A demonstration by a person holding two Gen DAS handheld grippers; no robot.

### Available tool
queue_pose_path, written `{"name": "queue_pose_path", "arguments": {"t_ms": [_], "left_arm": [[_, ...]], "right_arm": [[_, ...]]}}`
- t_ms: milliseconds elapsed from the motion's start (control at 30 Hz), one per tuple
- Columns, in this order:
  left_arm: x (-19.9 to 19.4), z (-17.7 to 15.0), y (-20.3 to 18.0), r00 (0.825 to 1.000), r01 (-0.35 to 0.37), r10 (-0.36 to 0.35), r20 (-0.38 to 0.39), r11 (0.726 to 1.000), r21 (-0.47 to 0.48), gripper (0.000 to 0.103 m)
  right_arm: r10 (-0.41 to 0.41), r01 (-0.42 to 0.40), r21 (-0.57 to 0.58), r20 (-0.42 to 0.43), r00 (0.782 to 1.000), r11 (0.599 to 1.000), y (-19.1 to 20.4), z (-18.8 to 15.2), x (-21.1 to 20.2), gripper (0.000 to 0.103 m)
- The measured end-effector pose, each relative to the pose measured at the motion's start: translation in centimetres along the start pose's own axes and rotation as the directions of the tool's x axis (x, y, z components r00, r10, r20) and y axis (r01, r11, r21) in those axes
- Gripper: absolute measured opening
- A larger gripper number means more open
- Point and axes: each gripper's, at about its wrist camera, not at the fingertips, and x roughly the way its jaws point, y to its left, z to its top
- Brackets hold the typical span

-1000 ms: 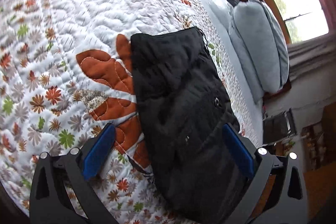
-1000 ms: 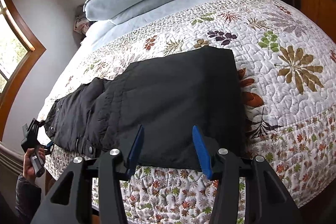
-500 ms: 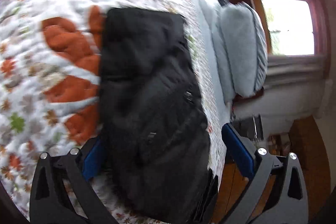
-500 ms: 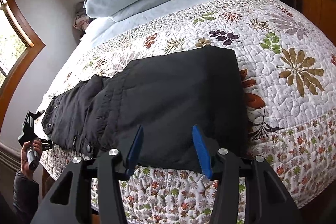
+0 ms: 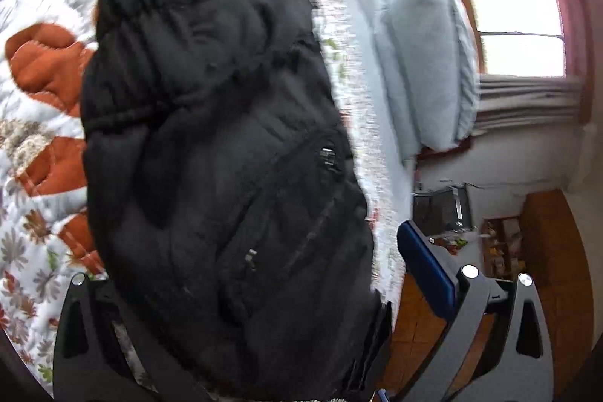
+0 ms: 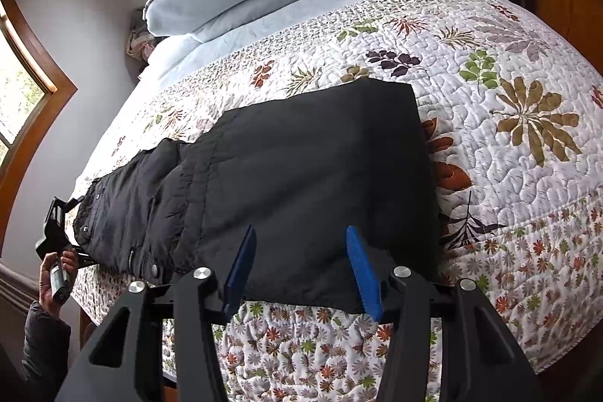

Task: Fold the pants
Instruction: 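Lift the waistband end with the left gripper and fold it over the legs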

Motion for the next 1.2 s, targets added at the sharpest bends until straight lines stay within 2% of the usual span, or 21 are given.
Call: {"name": "queue_pose_path", "arguments": {"t_ms": [33, 67, 100, 133, 167, 233, 367, 467, 700, 833, 933, 1000, 1033, 1067, 1133, 1200], "left_arm": [[-0.2, -0.2, 0.1, 1.0, 0.007, -0.007, 0.005, 1.0, 0.009, 0.088], [-0.2, -0.2, 0.3, 1.0, 0.002, -0.002, 0.007, 1.0, 0.001, 0.069], [-0.2, -0.2, 0.9, 1.0, -0.006, 0.006, 0.009, 1.0, -0.018, 0.059], [-0.2, 0.0, 1.8, 1.0, -0.018, 0.019, 0.014, 0.998, -0.06, 0.037], [-0.4, 0.0, 2.6, 1.0, -0.01, 0.012, 0.016, 0.995, -0.096, 0.031], [-0.4, -0.1, 3.5, 0.999, 0.029, -0.027, 0.019, 0.99, -0.139, 0.029], [-0.5, -0.3, 2.6, 0.999, 0.008, -0.005, 0.032, 0.997, -0.082, 0.02], [-0.7, -0.4, 2.1, 0.999, 0.031, -0.028, 0.041, 0.997, -0.077, 0.014], [-1.6, -0.9, -0.8, 0.997, 0.022, -0.024, 0.07, 0.999, 0.03, 0.012], [-1.6, -0.9, -1.7, 0.997, 0.022, -0.026, 0.076, 0.999, 0.048, 0.012], [-1.8, -1.1, -1.6, 0.996, 0.034, -0.038, 0.079, 0.998, 0.055, 0.012], [-1.8, -1.2, -1.7, 0.996, 0.033, -0.038, 0.081, 0.998, 0.058, 0.012], [-1.8, -1.1, -1.7, 0.996, 0.036, -0.04, 0.082, 0.998, 0.055, 0.012], [-1.7, -1.1, -1.7, 0.996, 0.036, -0.04, 0.081, 0.998, 0.052, 0.012], [-1.4, -0.9, -2.0, 0.996, 0.033, -0.037, 0.079, 0.998, 0.053, 0.012], [-1.8, -1.1, -1.4, 0.996, 0.032, -0.036, 0.078, 0.998, 0.057, 0.012]], "right_arm": [[-0.003, 0.003, 0.002, 0.0, 1.0, 1.0, -0.1, 0.0, 0.0, 0.056], [-0.006, 0.006, 0.005, 0.0, 1.0, 1.0, -0.2, -0.1, 0.0, 0.057], [-0.011, 0.011, 0.009, -0.001, 1.0, 1.0, -0.3, -0.1, 0.0, 0.057], [-0.012, 0.013, 0.014, -0.002, 1.0, 1.0, -0.4, -0.1, 0.0, 0.058], [-0.012, 0.012, 0.022, -0.001, 1.0, 1.0, -0.5, -0.1, 0.0, 0.058], [-0.005, 0.005, 0.03, 0.0, 1.0, 1.0, -0.6, -0.2, -0.1, 0.058], [-0.016, 0.016, 0.025, -0.002, 1.0, 1.0, -0.6, -0.3, 0.0, 0.059], [-0.015, 0.015, 0.036, -0.003, 1.0, 0.999, -0.7, -0.2, 0.0, 0.059], [-0.025, 0.026, 0.064, -0.01, 1.0, 0.998, -1.6, -0.2, 0.3, 0.059], [-0.029, 0.029, 0.076, -0.003, 1.0, 0.997, -2.0, -0.1, 0.2, 0.059], [-0.062, 0.062, 0.102, -0.002, 0.998, 0.993, -2.8, 0.2, 0.3, 0.059], [-0.09, 0.09, 0.145, -0.009, 0.996, 0.985, -4.0, 0.5, 0.5, 0.064], [-0.097, 0.098, 0.173, -0.011, 0.995, 0.98, -4.9, 0.8, 0.6, 0.072], [-0.102, 0.102, 0.189, -0.013, 0.995, 0.977, -5.6, 1.0, 0.6, 0.075], [-0.095, 0.098, 0.213, -0.027, 0.995, 0.972, -7.2, 1.5, 0.9, 0.076], [-0.055, 0.067, 0.255, -0.057, 0.997, 0.965, -9.1, 2.1, 1.8, 0.076]]}}
